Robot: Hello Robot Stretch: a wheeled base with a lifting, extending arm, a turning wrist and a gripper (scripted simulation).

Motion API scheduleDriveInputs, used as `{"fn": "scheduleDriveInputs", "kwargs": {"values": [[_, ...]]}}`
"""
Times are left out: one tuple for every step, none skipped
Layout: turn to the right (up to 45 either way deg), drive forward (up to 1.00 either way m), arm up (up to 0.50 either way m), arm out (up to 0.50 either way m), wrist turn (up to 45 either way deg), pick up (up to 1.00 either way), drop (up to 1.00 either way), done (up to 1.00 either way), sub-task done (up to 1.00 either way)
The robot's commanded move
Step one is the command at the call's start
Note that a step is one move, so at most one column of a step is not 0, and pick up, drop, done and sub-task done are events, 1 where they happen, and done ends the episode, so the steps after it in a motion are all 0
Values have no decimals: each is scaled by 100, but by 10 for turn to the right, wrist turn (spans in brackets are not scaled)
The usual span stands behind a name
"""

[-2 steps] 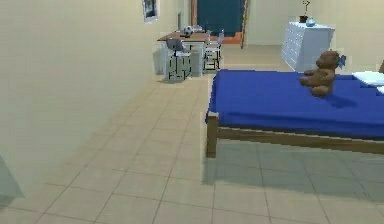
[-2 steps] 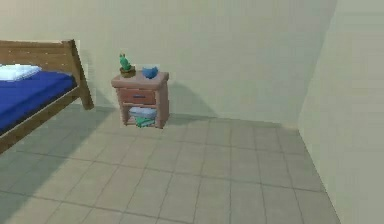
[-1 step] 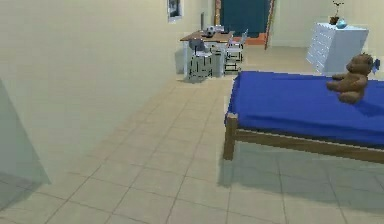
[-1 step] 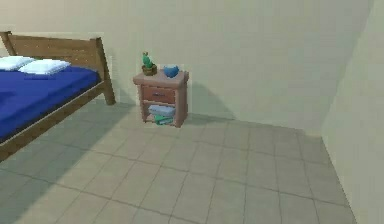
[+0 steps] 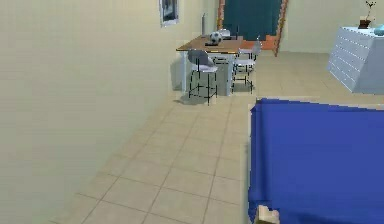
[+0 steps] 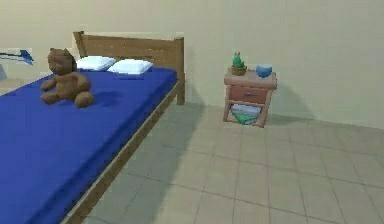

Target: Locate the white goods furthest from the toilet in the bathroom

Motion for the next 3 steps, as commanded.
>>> {"fn": "scheduleDriveInputs", "kwargs": {"values": [[-60, 0, 0, 0, 0, 0, 0, 0, 0], [0, 60, 0, 0, 0, 0, 0, 0, 0], [180, 0, 0, 0, 0, 0, 0, 0, 0]]}}
